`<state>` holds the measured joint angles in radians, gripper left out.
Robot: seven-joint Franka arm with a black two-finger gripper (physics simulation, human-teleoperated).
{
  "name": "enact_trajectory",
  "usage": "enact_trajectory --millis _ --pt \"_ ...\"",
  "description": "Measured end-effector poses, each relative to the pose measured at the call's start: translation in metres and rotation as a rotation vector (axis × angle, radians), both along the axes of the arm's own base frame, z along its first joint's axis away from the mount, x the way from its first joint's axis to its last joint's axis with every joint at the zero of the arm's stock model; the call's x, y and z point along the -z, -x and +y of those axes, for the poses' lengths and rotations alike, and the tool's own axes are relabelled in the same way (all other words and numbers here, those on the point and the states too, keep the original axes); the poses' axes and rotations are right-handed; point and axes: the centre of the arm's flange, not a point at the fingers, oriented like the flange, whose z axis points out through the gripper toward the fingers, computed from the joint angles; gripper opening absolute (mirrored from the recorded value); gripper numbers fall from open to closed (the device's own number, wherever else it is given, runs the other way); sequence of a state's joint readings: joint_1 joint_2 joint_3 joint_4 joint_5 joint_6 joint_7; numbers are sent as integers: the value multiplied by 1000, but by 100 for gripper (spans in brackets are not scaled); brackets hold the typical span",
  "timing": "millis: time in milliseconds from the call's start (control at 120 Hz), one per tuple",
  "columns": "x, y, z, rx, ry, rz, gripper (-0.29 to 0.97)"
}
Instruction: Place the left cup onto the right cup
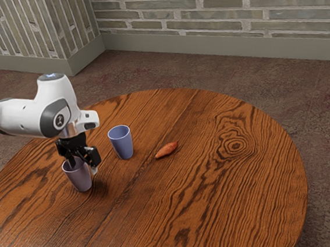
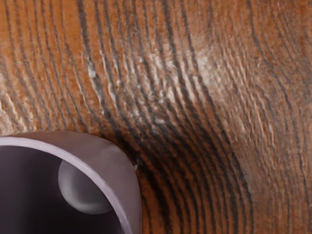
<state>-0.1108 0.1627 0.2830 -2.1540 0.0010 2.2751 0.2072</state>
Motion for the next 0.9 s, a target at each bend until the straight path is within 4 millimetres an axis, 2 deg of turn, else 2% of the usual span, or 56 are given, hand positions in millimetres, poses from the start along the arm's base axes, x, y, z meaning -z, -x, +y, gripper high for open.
enact_trajectory --millis 358,425,500,692,783,900 --pt "33 -3 4 -16 -3 16 66" --pt "35 -3 8 -25 -1 13 63" --pt "36 -3 9 -31 2 8 52" --pt "37 -2 10 -52 14 3 13" --pt "38 -1 9 -57 18 3 3" --pt "37 -1 9 -62 20 3 -4"
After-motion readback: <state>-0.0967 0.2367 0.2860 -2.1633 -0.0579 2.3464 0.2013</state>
